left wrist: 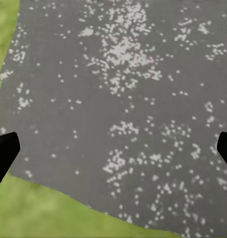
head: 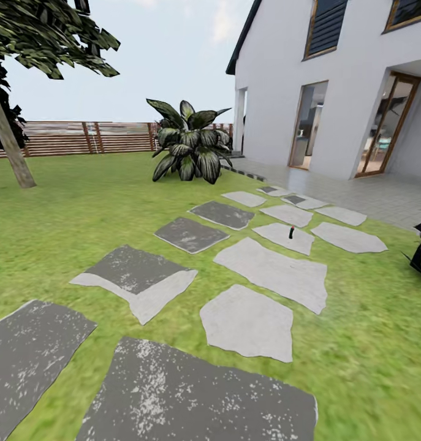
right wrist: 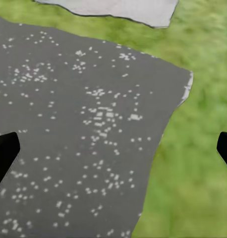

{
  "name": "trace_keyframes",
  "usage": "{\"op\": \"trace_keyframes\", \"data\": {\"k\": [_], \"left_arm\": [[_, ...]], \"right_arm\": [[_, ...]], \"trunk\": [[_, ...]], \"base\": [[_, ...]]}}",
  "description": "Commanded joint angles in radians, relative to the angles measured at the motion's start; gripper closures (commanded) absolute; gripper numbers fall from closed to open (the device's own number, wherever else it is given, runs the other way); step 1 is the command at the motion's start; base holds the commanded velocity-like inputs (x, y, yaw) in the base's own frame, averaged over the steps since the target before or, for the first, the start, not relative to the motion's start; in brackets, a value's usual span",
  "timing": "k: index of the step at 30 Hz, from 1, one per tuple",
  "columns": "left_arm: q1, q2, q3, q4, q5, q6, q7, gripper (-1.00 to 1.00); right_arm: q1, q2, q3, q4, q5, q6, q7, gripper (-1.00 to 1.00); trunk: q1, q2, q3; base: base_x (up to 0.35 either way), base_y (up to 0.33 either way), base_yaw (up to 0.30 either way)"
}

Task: Pick up the pesticide atomizer in the garden and spray insectifuge to fully cover both potted plants in the garden.

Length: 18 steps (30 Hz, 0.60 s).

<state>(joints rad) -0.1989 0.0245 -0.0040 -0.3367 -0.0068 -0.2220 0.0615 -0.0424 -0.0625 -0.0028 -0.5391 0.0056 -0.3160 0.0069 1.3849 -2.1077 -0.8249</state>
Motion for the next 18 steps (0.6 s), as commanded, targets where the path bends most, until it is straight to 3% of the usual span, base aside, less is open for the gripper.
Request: {"op": "trace_keyframes", "data": {"k": [1, 12, 18], "left_arm": [[-0.001, 0.0, -0.001, 0.001, -0.001, -0.003, 0.003, -1.0], [-0.001, 0.0, -0.001, 0.001, 0.0, -0.003, 0.003, -1.0], [-0.001, 0.0, 0.0, 0.001, 0.001, -0.002, 0.003, -1.0]], "right_arm": [[-0.001, 0.0, 0.0, 0.0, 0.001, -0.003, 0.001, -1.0], [-0.001, 0.0, -0.001, -0.001, -0.001, -0.003, -0.001, -1.0], [-0.001, 0.0, 0.0, -0.001, -0.001, -0.003, -0.001, -1.0]], "trunk": [[0.0, 0.0, -0.001], [0.0, 0.0, -0.001], [0.0, 0.0, -0.001]], "base": [[0.338, 0.0, 0.0], [0.338, 0.0, 0.0], [0.323, 0.118, -0.002]]}}
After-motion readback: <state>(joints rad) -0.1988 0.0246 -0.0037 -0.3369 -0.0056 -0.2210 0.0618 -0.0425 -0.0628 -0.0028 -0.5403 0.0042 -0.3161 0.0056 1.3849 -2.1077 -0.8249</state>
